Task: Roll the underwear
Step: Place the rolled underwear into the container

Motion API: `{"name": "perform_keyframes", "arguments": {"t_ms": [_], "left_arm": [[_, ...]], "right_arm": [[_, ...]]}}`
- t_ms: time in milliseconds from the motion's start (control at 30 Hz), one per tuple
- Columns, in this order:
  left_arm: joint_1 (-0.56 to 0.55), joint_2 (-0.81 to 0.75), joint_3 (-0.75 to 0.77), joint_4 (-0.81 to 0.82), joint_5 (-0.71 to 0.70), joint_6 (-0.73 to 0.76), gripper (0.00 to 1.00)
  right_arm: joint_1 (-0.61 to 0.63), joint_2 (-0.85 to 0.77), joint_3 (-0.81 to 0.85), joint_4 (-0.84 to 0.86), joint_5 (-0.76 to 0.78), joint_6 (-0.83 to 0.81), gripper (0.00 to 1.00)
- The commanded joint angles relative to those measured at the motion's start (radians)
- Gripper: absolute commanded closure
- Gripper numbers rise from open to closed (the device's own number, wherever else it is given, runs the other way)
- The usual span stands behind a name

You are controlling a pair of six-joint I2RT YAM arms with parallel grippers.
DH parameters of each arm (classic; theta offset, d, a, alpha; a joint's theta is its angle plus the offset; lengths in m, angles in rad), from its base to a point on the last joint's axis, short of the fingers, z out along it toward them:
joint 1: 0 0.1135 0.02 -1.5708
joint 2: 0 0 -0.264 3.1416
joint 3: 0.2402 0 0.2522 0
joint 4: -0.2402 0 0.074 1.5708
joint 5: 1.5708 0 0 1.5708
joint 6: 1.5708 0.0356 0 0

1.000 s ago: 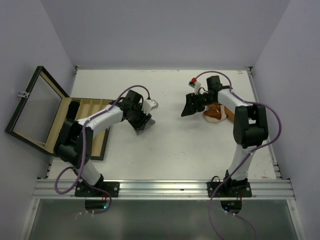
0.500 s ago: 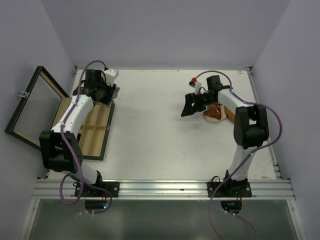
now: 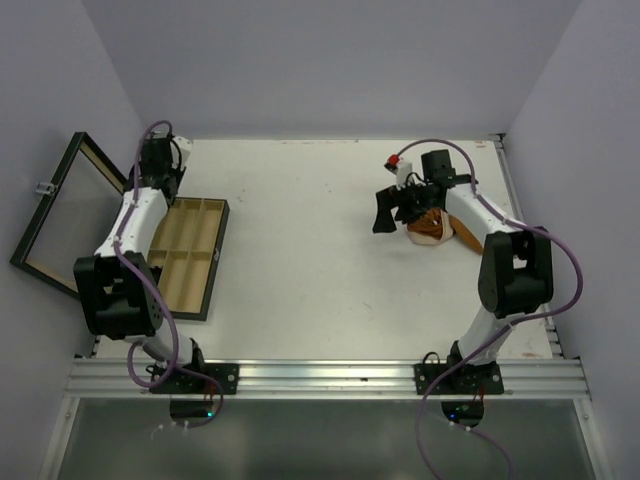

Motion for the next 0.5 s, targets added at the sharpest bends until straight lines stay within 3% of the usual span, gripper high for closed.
{"name": "perform_keyframes", "arguments": {"t_ms": [0, 467], "left_arm": [[0.004, 0.027, -0.052, 0.132, -0.129, 0.081, 1.00], [0.004, 0.089, -0.278, 0.378, -0.209, 0.189, 1.00]], "right_arm": [[-0.003, -0.067, -0.013, 0.006, 0.066, -0.043, 0.01], [-0.003, -0.042, -0.019, 0.009, 0.068, -0.052, 0.01]]}}
